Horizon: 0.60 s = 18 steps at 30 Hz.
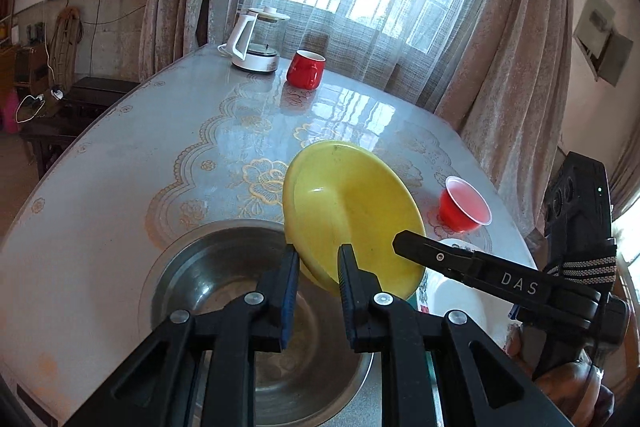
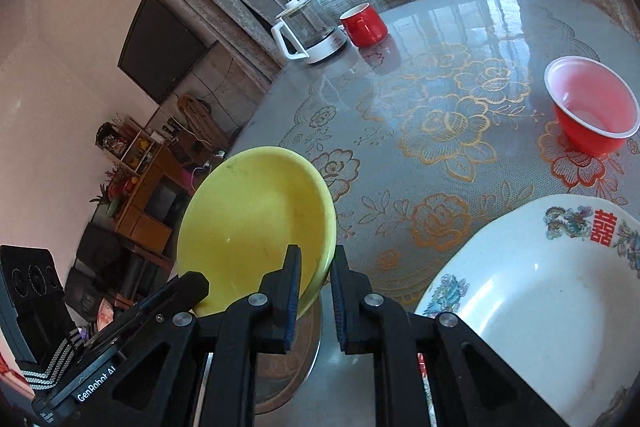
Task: Organize plates and bowls
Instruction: 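Carry the yellow bowl with the right gripper into the steel basin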
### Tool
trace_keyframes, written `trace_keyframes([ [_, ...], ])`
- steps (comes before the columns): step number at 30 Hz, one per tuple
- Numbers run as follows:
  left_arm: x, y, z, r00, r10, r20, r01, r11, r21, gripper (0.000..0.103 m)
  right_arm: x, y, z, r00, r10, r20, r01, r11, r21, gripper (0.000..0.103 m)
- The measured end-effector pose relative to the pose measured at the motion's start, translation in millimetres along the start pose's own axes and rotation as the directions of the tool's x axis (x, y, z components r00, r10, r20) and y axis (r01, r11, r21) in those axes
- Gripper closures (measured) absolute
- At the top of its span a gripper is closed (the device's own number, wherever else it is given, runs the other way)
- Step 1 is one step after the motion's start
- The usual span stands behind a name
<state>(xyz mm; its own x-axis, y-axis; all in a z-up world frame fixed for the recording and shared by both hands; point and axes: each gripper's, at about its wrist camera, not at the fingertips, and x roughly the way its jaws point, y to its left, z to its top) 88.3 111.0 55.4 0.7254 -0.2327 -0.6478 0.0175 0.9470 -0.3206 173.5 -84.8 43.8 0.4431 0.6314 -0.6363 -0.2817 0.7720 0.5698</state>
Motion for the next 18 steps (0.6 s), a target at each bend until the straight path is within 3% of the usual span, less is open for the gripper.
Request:
trace_keyframes([
  [9,-16,44,-31,0.999,0.019,-0.032,-0.022,0.996,-0.085,0.084,27,28,-31,0.995,0.016,-0.094,-0.023,0.997,-0.076,0.089],
  [18,-9,62,-53,0.996,0.036,-0.079,-0.046,0.991,-0.129,0.084,48,34,-47,0.985,-0.011,-0.174,-0.006,0.995,-0.098,0.089],
])
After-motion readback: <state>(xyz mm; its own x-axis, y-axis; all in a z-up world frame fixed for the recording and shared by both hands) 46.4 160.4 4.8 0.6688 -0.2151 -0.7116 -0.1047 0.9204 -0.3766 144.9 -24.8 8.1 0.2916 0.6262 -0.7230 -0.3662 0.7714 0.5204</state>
